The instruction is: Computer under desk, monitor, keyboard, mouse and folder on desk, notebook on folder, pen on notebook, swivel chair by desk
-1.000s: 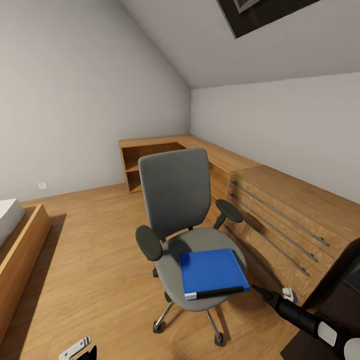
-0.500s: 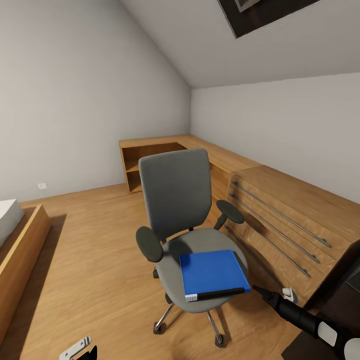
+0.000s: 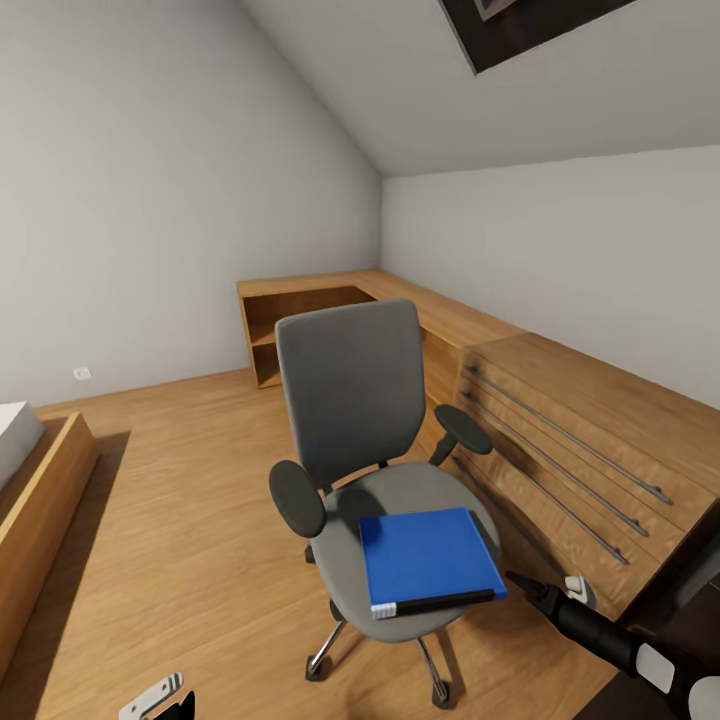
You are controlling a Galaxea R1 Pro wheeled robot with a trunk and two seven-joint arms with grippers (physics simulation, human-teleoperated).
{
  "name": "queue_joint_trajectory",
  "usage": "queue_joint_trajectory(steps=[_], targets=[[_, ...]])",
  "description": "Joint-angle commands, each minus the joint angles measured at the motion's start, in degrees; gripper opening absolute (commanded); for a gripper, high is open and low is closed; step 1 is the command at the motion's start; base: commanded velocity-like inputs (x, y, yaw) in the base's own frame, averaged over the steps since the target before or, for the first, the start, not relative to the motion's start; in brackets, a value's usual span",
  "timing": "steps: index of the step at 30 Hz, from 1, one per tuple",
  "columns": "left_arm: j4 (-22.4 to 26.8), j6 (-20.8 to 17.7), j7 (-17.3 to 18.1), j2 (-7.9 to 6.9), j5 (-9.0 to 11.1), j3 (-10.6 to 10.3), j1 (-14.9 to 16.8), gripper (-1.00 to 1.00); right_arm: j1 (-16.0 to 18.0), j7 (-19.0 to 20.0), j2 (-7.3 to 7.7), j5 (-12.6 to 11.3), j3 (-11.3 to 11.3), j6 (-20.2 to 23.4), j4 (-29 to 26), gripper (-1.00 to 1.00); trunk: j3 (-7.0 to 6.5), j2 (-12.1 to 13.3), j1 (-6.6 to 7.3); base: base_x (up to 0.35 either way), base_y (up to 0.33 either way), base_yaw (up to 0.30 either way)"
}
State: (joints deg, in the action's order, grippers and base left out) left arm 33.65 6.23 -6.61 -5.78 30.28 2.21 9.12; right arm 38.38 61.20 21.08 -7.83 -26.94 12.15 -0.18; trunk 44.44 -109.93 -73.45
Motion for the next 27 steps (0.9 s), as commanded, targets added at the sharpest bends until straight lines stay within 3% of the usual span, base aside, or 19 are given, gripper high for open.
queue_joint_trajectory(steps=[1, 6, 14, 27], targets=[[0.0, 0.2, -0.2, -0.02, 0.6, -0.2, 0.0, 1.00, 0.0, 0.2, 0.01, -0.6, 0.3, 0.6, 0.0, 1.00, 0.05, 0.0, 0.01, 0.005, 0.000, 0.000], [0.0, 0.2, -0.2, -0.02, 0.6, -0.2, 0.0, 1.00, 0.0, 0.1, 0.01, -0.6, 0.3, 0.6, 0.0, 1.00, 0.05, 0.0, 0.01, 0.002, 0.000, 0.000], [0.0, 0.2, -0.2, -0.02, 0.7, -0.3, 0.0, 1.00, 0.0, 0.1, 0.01, -0.6, 0.3, 0.6, 0.0, 1.00, 1.49, -3.2, -1.75, 0.000, 0.000, 0.000], [0.0, 0.2, -0.2, -0.02, 0.7, -0.2, 0.0, 1.00, 0.0, 0.0, -0.25, 1.5, 0.3, 0.5, 0.0, 1.00, 1.49, -3.2, -1.75, 0.000, 0.000, 0.000]])
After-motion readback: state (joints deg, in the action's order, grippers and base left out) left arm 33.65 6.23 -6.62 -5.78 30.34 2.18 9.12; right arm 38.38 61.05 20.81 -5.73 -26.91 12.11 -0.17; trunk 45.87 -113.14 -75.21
